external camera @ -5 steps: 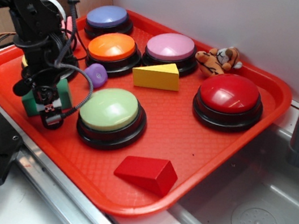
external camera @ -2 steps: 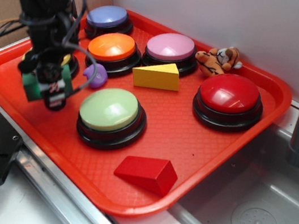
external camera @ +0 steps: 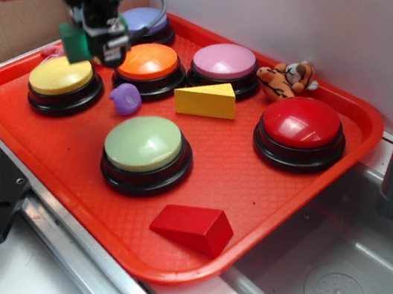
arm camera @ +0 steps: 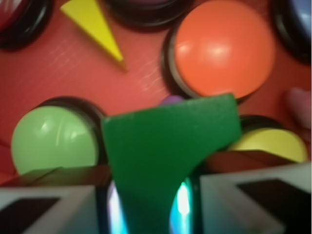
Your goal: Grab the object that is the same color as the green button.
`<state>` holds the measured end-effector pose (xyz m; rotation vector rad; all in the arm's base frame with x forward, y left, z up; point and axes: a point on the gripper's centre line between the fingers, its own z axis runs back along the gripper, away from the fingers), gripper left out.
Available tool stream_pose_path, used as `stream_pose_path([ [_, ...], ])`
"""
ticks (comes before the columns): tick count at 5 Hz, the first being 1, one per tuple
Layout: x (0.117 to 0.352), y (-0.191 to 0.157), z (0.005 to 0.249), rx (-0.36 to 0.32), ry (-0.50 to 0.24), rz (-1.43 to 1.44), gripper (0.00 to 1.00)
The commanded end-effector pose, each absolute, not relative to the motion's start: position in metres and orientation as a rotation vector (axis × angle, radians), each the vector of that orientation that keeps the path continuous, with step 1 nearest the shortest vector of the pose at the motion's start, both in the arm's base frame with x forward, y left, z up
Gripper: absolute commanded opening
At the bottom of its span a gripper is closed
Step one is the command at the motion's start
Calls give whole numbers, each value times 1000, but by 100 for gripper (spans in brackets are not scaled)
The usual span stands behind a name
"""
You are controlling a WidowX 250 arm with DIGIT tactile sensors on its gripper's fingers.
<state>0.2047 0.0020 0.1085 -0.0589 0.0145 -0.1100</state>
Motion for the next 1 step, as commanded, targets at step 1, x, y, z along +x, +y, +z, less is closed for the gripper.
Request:
stream_pose_path([
  [1, 237, -15, 154, 15, -15, -97, 0],
])
